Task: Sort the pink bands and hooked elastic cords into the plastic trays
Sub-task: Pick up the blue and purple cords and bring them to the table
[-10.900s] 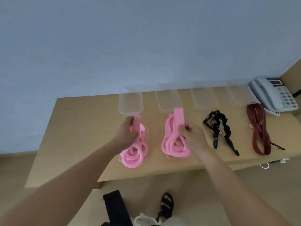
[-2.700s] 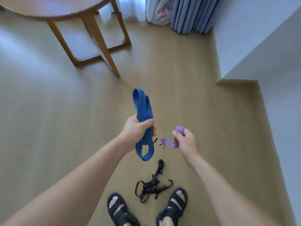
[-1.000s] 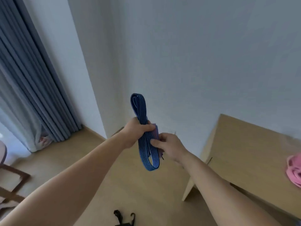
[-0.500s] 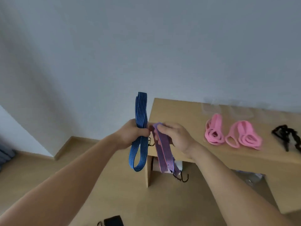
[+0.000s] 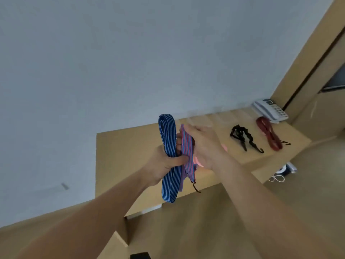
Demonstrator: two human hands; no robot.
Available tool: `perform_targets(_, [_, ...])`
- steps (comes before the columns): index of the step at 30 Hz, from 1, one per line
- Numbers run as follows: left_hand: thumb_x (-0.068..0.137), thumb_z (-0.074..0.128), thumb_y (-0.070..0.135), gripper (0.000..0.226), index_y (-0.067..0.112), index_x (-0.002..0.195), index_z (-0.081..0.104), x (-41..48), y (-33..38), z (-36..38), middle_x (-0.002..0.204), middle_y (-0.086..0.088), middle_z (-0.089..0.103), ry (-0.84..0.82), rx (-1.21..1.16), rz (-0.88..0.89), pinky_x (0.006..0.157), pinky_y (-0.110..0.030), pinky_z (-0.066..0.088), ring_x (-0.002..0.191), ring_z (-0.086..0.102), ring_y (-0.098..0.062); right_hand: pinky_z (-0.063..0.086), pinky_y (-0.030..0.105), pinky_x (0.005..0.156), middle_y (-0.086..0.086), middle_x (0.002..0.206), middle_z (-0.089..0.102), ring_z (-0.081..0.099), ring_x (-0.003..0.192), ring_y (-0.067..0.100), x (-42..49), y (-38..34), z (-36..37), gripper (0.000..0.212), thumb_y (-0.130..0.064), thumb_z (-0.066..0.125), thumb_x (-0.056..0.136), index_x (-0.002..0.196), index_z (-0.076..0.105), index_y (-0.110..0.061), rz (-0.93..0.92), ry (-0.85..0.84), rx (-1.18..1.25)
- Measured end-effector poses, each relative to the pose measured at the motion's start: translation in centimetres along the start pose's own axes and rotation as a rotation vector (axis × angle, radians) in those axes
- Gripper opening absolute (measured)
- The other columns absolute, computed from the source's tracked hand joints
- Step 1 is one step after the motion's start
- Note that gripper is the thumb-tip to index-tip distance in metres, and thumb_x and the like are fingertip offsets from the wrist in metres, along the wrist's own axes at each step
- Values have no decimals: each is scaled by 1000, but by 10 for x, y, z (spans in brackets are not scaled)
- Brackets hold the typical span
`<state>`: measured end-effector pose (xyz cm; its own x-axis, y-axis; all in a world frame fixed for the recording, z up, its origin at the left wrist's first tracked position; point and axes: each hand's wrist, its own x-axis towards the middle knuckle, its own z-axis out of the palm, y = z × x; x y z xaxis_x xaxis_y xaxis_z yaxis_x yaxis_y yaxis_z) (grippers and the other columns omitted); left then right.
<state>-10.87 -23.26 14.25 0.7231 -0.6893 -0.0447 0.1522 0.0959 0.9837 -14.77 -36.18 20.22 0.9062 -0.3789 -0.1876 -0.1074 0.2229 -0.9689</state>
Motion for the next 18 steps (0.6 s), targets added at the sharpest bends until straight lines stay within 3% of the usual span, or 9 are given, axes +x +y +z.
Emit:
perform_targets(2, [84, 67, -7, 15, -9, 99, 63, 25, -2, 14, 99, -28, 68, -44, -52, -76, 76, -44, 58, 85, 69, -41, 58, 44, 69, 18, 77, 68, 66, 69, 29, 10, -3, -25, 29, -23, 61, 97, 89, 66, 4, -20, 86, -42])
perform_targets(4, [84, 67, -7, 9, -7, 87, 59, 47, -6, 32, 93, -33, 64, -84, -94, -156, 77, -55, 58, 84, 66, -49, 57, 46, 68, 17, 78, 69, 65, 70, 27, 16, -1, -54, 32, -25, 63, 95, 90, 68, 6, -61, 185, -97])
perform_targets(6, [84, 67, -7, 11, -3, 84, 57, 67, -14, 49, 91, -35, 62, -94, -122, -237, 80, -63, 55, 86, 64, -53, 56, 39, 67, 5, 78, 72, 65, 71, 17, 21, 6, -88, 25, -28, 64, 93, 87, 73, -6, -113, 294, -196])
perform_targets(8, [83, 68, -4, 11, -1, 85, 57, 87, -19, 65, 93, -39, 62, -104, -169, -302, 77, -58, 56, 88, 65, -54, 51, 27, 65, -10, 81, 71, 65, 71, 2, 21, 15, -125, 14, -33, 66, 92, 88, 72, -21, -133, 362, -339])
perform_targets(12, [82, 70, 3, 13, 4, 78, 58, 132, -29, 112, 76, -16, 65, -69, -154, -267, 62, -37, 55, 67, 66, -30, 53, 23, 65, -1, 95, 74, 71, 82, 12, 22, 36, -188, 16, -27, 56, 99, 107, 67, -18, 5, 165, -227])
perform_targets(15, [84, 68, 3, 11, 5, 78, 59, 162, -35, 165, 73, -15, 65, -43, -77, -233, 63, -38, 55, 66, 65, -29, 58, 39, 72, 10, 104, 74, 71, 87, 22, 26, 37, -234, 24, -23, 49, 103, 118, 65, -14, -43, 148, -180])
perform_targets(18, [85, 67, 1, 12, 7, 78, 59, 191, -38, 217, 72, -13, 66, -4, -74, -250, 66, -40, 57, 67, 66, -29, 56, 33, 56, 11, 99, 74, 72, 77, 22, 33, 26, -283, 25, -23, 49, 103, 122, 64, -17, -65, 152, -141])
